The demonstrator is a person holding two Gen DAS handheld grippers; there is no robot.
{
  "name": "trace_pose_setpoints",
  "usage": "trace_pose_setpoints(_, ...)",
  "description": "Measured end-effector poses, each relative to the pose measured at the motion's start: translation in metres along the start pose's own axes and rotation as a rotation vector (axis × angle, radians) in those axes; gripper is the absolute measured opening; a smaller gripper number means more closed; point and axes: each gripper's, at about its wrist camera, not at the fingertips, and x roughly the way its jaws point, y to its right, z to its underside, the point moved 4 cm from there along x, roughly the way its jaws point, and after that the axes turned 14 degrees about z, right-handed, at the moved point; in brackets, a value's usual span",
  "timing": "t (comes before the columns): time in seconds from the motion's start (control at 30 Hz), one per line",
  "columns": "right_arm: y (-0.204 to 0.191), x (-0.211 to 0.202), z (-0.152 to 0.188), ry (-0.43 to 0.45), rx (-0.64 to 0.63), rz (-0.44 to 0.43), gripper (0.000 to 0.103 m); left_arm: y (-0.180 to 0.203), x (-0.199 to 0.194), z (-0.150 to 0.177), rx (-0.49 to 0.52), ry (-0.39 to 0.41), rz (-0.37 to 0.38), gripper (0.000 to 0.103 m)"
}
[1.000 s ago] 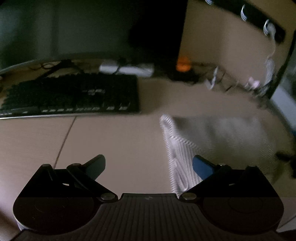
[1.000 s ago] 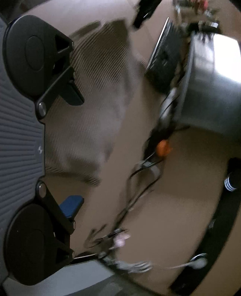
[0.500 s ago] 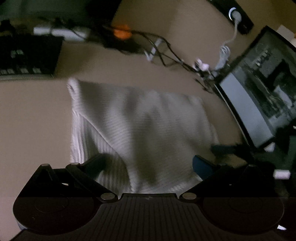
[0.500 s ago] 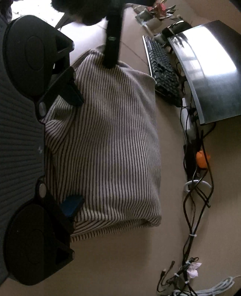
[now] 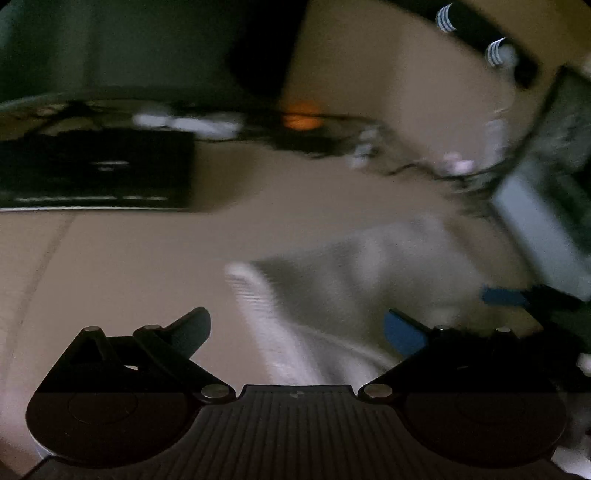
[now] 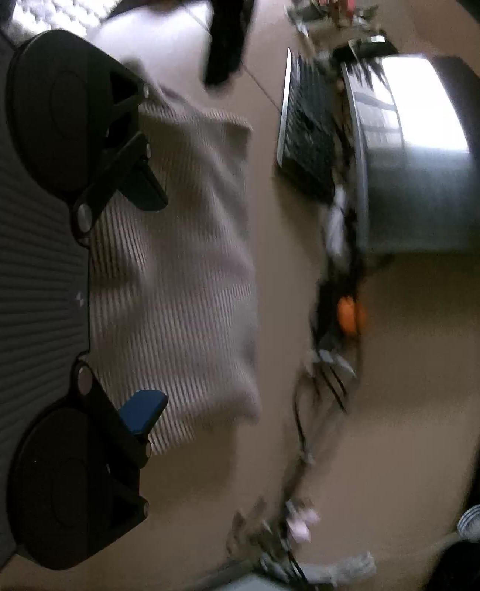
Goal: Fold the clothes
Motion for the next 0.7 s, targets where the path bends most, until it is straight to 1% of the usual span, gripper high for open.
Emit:
trace_pose_setpoints(0.03, -0.008, 0.006, 0.007, -0.033, -0.007, -0.019, 0.103, -0.006, 0.004, -0.002, 0.001, -0.011, -0.047, 0.103)
trace_pose_setpoints(0.07, -0.015, 0.011, 0.013, -0.046, -0.023, -0.021, 0.103, -0.009, 0.007, -0.003, -0.007, -0.016, -0.056, 0.103)
trace_pose_setpoints(0.1, -0.02, 0.013, 0.018, -0.035, -0.052, -0.003, 0.103, -0.013, 0.01, -0.004, -0.016, -0.022, -0.063, 0.103)
trace_pose_setpoints(0.17, -0.024, 0.008, 0.019, -0.015, -0.084, 0.013, 0.103, -0.012, 0.012, -0.004, -0.017, -0.024, -0.044, 0.103)
trace_pose_setpoints(0.27, -0.027, -0.004, 0.014, 0.014, -0.12, 0.025, 0.103, -0.009, 0.018, -0.004, 0.012, -0.036, -0.041, 0.103)
trace_pose_setpoints(0.3, -0.031, -0.01, 0.012, 0.029, -0.141, 0.019, 0.103, -0.009, 0.018, -0.004, 0.017, -0.037, -0.039, 0.103)
trace_pose_setpoints(0.4, -0.052, -0.027, 0.011, 0.084, -0.239, -0.039, 0.103, -0.012, 0.016, -0.002, 0.011, -0.039, -0.034, 0.103)
trace_pose_setpoints(0.47, -0.071, -0.033, 0.016, 0.092, -0.314, -0.084, 0.103, -0.019, 0.013, -0.002, -0.007, -0.032, -0.046, 0.103)
trace_pose_setpoints(0.57, -0.095, -0.036, 0.028, 0.105, -0.423, -0.112, 0.103, -0.033, 0.007, 0.001, -0.055, -0.021, -0.066, 0.103)
trace_pose_setpoints(0.63, -0.107, -0.034, 0.034, 0.13, -0.497, -0.08, 0.103, -0.043, 0.003, 0.003, -0.091, -0.017, -0.078, 0.103)
trace_pose_setpoints(0.7, -0.114, -0.031, 0.037, 0.148, -0.534, -0.056, 0.103, -0.051, -0.001, 0.007, -0.116, -0.018, -0.09, 0.103)
